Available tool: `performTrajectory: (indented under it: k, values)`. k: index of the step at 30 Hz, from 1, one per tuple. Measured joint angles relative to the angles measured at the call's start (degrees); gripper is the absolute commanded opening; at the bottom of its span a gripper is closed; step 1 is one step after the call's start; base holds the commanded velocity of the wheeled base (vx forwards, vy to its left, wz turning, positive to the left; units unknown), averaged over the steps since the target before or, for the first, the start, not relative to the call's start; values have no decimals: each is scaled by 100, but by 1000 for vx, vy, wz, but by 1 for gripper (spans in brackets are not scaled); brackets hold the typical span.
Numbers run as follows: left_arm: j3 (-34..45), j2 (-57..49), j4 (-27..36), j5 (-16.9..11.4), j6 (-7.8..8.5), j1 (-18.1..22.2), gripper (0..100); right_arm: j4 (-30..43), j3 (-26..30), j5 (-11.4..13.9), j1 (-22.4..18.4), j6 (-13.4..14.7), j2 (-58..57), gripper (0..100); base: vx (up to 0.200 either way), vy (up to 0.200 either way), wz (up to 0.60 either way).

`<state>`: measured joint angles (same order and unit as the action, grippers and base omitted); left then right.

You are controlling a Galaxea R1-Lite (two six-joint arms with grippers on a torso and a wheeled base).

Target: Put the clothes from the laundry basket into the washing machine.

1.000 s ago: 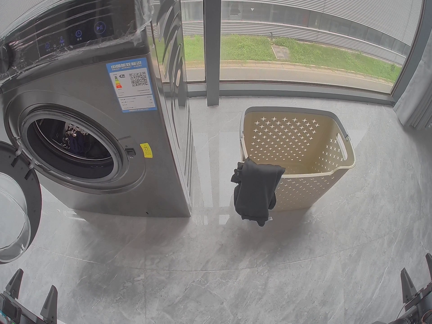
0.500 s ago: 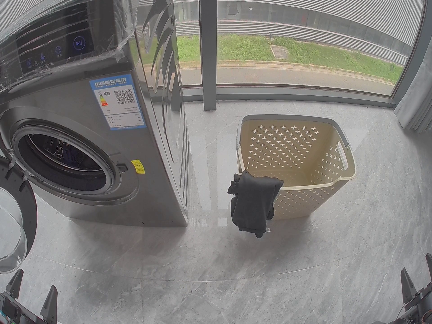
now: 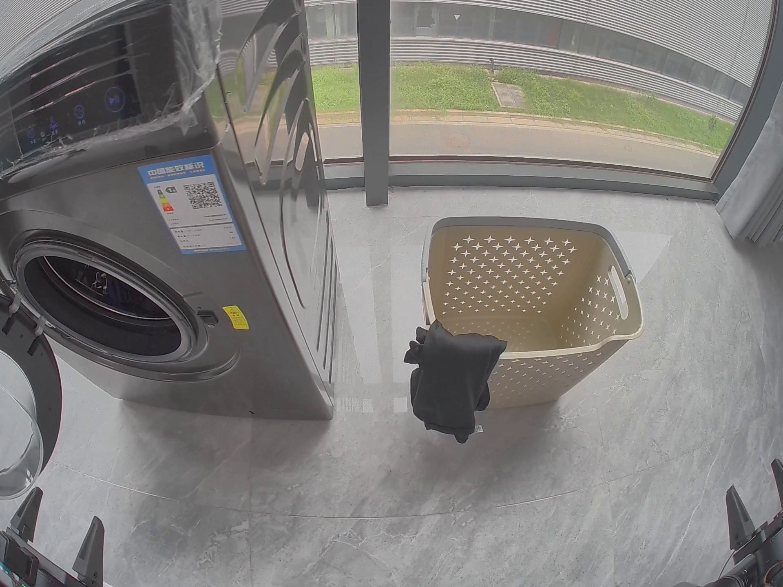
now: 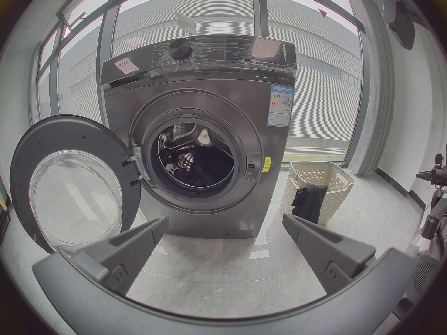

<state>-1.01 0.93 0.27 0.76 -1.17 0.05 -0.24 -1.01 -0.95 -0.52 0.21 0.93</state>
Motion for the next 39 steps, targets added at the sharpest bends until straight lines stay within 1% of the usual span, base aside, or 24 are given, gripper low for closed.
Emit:
performTrajectory:
  k: [7,16,23,27,32,34,39]
  values:
    - [0,0,0,0,5,5,100,0,0,0,1,-5,0,100,0,0,0]
    - [0,0,2,-7,2,0,100,2,0,2,4,0,0,100,200,0,0]
    - [0,0,0,-10,6,0,100,0,0,2,6,-18,0,100,0,0,0]
    - [0,0,0,-13,11,5,100,0,0,79,-2,-94,0,100,0,0,0]
    - [0,0,0,-29,24,0,100,-90,-13,221,-2,-63,0,100,0,0,0]
    - [0,0,0,-29,28,2,100,-93,-162,269,-2,-7,1,100,0,0,0]
    - [0,0,0,-35,35,5,100,126,-890,480,0,121,299,100,0,0,0]
